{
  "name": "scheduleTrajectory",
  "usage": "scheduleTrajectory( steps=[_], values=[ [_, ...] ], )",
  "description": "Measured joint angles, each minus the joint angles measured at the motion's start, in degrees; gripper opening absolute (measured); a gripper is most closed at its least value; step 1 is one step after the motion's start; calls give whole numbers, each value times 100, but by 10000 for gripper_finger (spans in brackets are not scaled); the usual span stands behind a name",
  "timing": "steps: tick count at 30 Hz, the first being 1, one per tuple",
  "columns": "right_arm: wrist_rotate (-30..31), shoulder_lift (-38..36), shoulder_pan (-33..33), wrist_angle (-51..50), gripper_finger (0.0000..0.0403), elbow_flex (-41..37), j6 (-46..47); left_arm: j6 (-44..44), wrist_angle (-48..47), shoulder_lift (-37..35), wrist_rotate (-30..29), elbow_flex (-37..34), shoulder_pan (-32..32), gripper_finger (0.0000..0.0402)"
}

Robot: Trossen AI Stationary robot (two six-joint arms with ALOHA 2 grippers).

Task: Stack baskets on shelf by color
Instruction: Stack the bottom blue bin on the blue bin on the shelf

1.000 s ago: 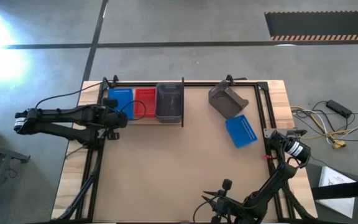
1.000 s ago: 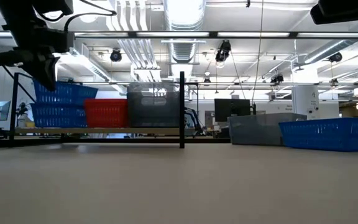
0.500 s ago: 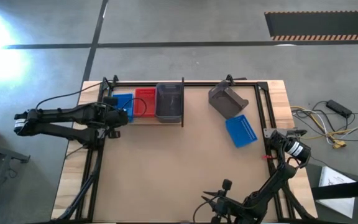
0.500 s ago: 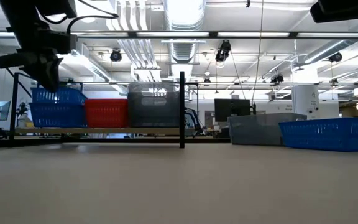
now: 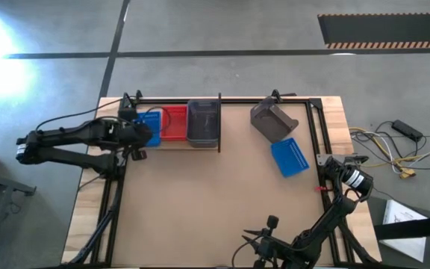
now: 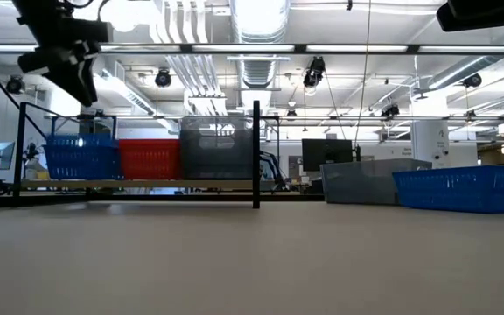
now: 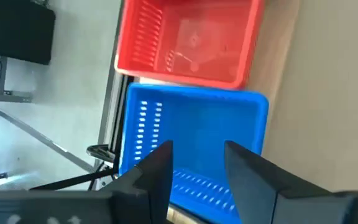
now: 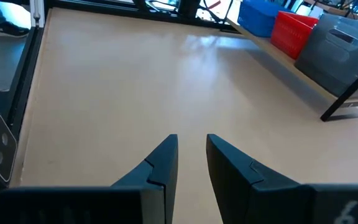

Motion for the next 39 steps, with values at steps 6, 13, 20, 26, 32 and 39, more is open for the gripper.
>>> scheduleTrajectory(
  steps=[6, 13, 20, 26, 32, 39],
  values=[
    [0, 0, 0, 2, 77, 0, -4, -330, 6, -10, 235, -67, -1, 128],
    [0, 0, 0, 2, 77, 0, -14, -2351, 4, 273, 1381, -157, -30, 127],
    [0, 0, 0, 2, 77, 0, -13, -2664, 1, 807, 2271, -265, -130, 82],
    [-1, 0, 0, 9, 77, 0, -13, -2654, -37, 1404, 1535, -326, -119, 32],
    [0, 0, 0, 11, 77, 0, -13, -2369, -139, 1934, 1293, -338, -114, 7],
    [0, 0, 0, 13, 77, 0, -13, -2362, -351, 2273, 346, -342, -114, 3]
  ],
)
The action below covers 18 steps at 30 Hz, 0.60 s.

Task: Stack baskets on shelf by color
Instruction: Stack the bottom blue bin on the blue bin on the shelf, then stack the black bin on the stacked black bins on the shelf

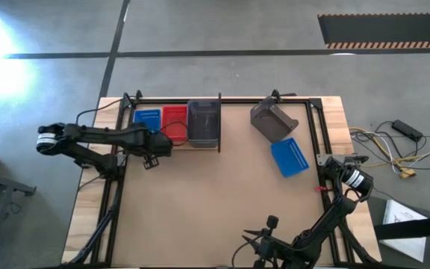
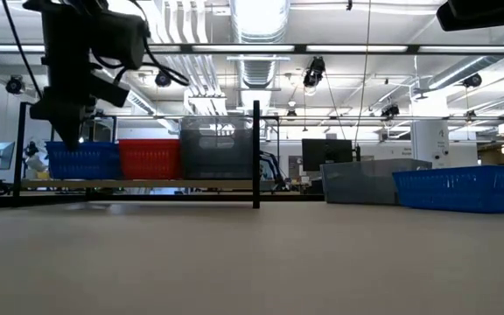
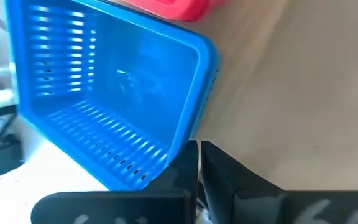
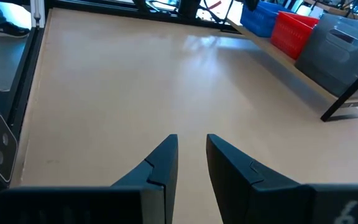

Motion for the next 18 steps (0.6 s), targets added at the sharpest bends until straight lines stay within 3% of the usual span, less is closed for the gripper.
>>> scheduleTrajectory(
  steps=[8, 14, 18],
  values=[
    [-2, 0, 0, 2, 77, 0, 2, -2, -67, -82, -257, 24, -2, 3],
    [-319, 0, 4, -72, 77, 2, 22, -558, -698, -292, 333, 321, -36, 3],
    [-672, -230, 48, -1081, 77, 101, 842, -1193, -764, -594, 658, 532, -326, 3]
  ],
)
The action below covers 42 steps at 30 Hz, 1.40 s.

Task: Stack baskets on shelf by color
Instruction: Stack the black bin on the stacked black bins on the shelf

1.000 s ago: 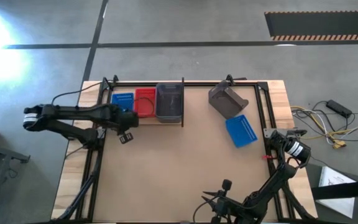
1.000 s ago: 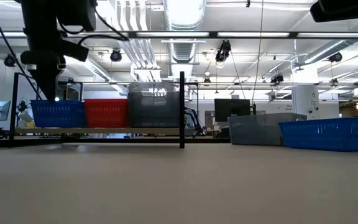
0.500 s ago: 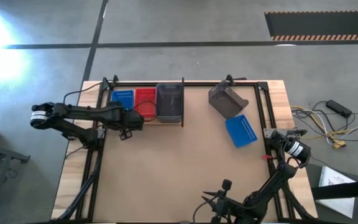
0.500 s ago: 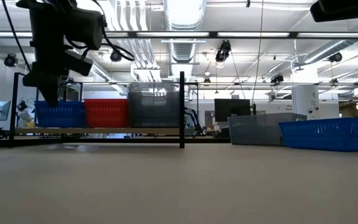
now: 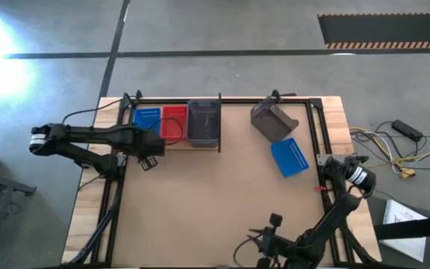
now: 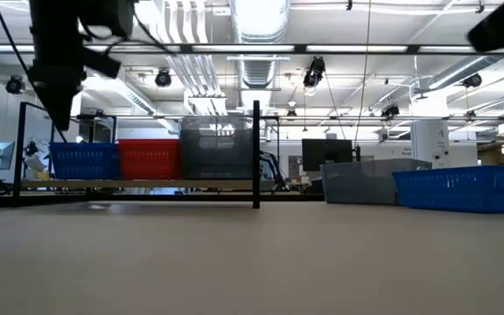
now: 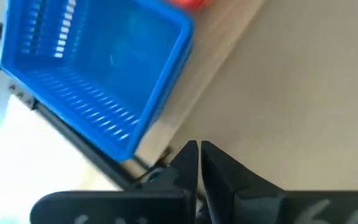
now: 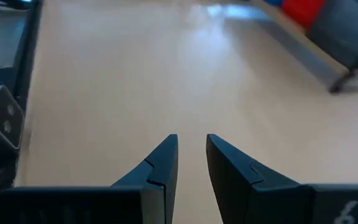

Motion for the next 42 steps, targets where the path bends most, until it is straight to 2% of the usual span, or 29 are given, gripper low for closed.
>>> scheduleTrajectory(
  steps=[5, 7, 9, 12, 16, 19, 22, 25, 29, 34, 38, 42],
  values=[
    [-825, -547, 55, -2416, 77, 187, 2012, -788, 801, -396, -210, 47, -983, 3],
    [-1257, -787, 46, -3206, 77, 180, 2626, -904, 1544, -517, -394, -34, -1511, 3],
    [-1439, -1015, -31, -3934, 77, 156, 3043, -904, 2464, -515, -636, -125, -2092, 3],
    [-1524, -1278, -289, -4580, 77, 73, 3097, -531, 4105, -339, -1127, -324, -2962, 3],
    [-1591, -1637, -935, -4877, 77, -114, 2337, 672, 6400, 293, -1582, -487, -3927, 3],
    [-1584, -1927, -1684, -5037, 78, -262, 1488, 1531, 7990, 984, -1920, -471, -4454, 3],
    [-1609, -2278, -2574, -5039, 89, -449, 516, 2379, 9455, 1745, -2072, -393, -4747, 3],
    [-1918, -2683, -3592, -5018, 113, -667, -387, 2914, 10417, 2466, -2112, -278, -4889, 3],
    [-2379, -3252, -4982, -4608, 150, -1082, -1401, 2984, 10899, 3224, -2171, -62, -4904, 3],
    [-3310, -3960, -6293, -3119, 170, -1843, -2605, 2984, 10906, 3819, -2213, 250, -4900, 3],
    [-3780, -4297, -6845, -2154, 168, -2400, -2929, 2983, 10910, 3937, -2214, 313, -4900, 3],
    [-3824, -4342, -6987, -1688, 164, -2787, -3022, 2982, 10915, 3899, -2214, 296, -4902, 3]
  ],
)
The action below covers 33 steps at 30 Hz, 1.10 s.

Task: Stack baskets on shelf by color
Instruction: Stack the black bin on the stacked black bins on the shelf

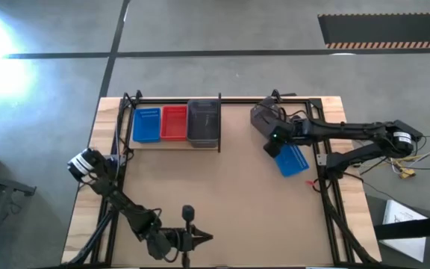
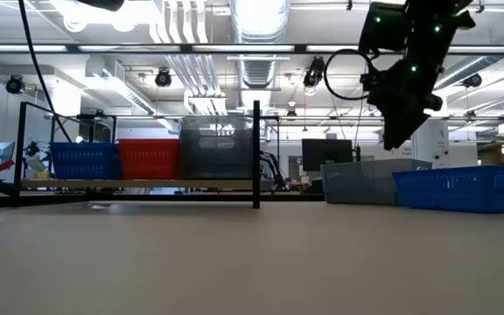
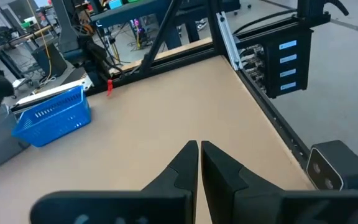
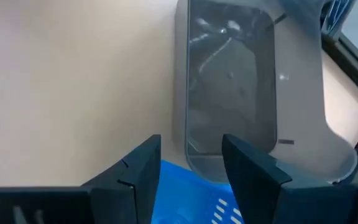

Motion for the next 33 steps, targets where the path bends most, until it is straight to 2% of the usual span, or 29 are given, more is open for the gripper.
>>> scheduleTrajectory(
  steps=[7, 11, 16, 21, 27, 33],
  values=[
    [40, 268, -20, 96, 142, -254, -78, 1, -1, -62, 2, -2, -2, 3],
    [55, 488, -16, 143, 100, -263, -139, -9, 0, -62, 2, -2, -1, 3],
    [85, 695, -7, 439, 24, -256, -196, -148, -1, -62, 4, -4, 0, 3],
    [159, 650, 264, 546, 13, 71, -155, -156, -3, -62, 6, -7, -11, 3],
    [309, 533, 1066, 285, 11, 922, 420, -159, -3, -62, 9, -15, -33, 3],
    [360, 780, 2727, -135, 11, 1914, 1843, -159, 3, -62, 11, -17, -115, 3]
  ],
)
